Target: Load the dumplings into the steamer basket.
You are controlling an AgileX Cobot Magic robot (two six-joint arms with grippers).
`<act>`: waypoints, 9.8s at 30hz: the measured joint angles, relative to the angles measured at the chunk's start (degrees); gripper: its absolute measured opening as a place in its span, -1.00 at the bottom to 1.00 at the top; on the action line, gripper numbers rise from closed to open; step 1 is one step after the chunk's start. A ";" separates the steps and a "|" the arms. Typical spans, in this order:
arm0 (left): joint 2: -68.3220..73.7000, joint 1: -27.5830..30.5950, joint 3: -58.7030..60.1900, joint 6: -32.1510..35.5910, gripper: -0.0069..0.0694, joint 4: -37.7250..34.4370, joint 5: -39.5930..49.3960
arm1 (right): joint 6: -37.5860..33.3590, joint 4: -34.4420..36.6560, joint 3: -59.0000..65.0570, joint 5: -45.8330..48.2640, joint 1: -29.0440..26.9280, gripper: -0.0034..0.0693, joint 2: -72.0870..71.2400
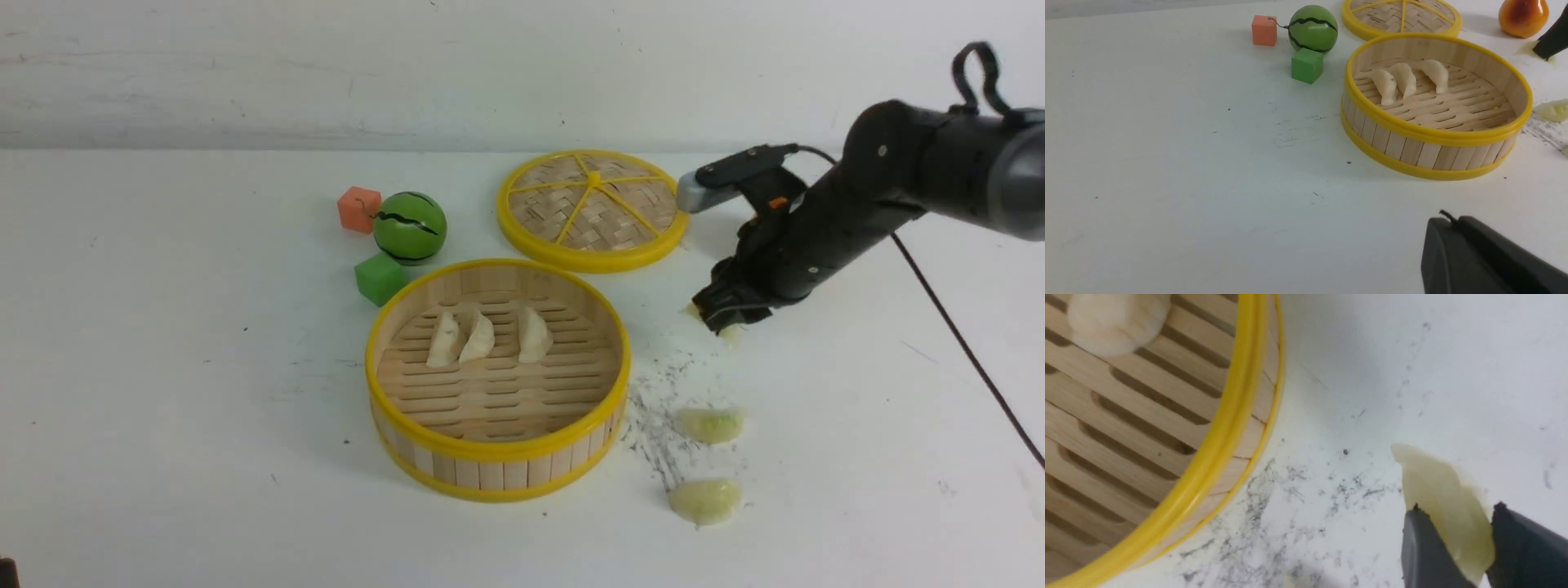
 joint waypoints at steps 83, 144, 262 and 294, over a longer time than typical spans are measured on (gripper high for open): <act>0.00 0.00 0.00 0.00 -0.72 -0.01 -1.37 | -27.01 -4.57 9.44 4.37 5.56 0.05 0.52; 0.00 0.00 0.00 0.00 -0.61 -0.01 -0.93 | 5.09 -7.20 -3.83 21.17 5.45 -0.44 4.36; 0.00 0.00 0.00 -1.02 -0.48 0.07 -1.99 | 0.92 15.01 -13.24 9.97 12.28 -0.21 9.41; 0.00 0.00 0.00 -1.02 -0.48 0.07 -2.05 | 9.71 -14.57 -28.65 29.99 11.54 -0.93 -13.24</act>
